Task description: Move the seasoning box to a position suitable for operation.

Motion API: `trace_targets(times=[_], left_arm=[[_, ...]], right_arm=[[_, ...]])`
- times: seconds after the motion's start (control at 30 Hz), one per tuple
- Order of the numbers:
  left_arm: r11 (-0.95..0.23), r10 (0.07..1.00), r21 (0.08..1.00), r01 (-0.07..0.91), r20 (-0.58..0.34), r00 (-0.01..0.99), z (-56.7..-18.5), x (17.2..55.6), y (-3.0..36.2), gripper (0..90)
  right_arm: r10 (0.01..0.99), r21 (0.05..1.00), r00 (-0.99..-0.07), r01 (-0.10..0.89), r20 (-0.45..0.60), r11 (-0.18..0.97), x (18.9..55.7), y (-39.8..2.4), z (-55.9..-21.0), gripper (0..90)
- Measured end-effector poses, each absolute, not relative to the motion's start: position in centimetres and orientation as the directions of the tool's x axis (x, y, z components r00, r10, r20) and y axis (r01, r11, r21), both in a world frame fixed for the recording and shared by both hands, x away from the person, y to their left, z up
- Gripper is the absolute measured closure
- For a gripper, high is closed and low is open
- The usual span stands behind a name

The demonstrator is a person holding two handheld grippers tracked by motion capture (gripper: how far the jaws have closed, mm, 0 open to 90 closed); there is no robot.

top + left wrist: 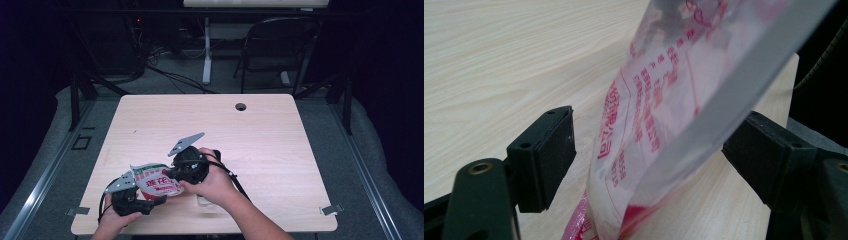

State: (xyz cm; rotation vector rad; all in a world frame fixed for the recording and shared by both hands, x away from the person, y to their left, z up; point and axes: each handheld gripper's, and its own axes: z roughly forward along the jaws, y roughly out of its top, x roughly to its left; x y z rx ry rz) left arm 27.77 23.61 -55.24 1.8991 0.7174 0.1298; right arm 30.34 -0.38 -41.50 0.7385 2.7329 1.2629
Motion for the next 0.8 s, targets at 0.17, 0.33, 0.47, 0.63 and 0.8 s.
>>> trace_targets(times=[0.17,0.33,0.47,0.63,0.8], left_arm=[[-0.275,0.526,0.874,0.4,-0.211,0.824,-55.1,27.7,23.4,23.7],[-0.275,0.524,0.882,0.383,-0.196,0.829,-55.1,27.5,23.3,27.0],[-0.276,0.511,0.887,0.371,-0.191,0.838,-55.2,27.5,23.0,30.0],[-0.267,0.508,0.892,0.365,-0.191,0.84,-55.2,27.5,22.9,37.6],[-0.286,0.507,0.89,0.354,-0.173,0.844,-55.2,27.5,22.7,47.2]], right_arm=[[0.428,0.737,-0.891,0.389,0.149,0.553,30.1,-0.8,-40.6,90.0],[0.421,0.747,-0.894,0.384,0.154,0.543,29.9,-1.3,-39.6,90.0],[0.415,0.763,-0.897,0.374,0.152,0.528,29.7,-1.5,-38.8,90.0],[0.415,0.774,-0.897,0.369,0.152,0.514,29.7,-1.8,-38.3,90.0],[0.417,0.778,-0.895,0.373,0.159,0.505,29.7,-2.0,-38.2,90.0]])
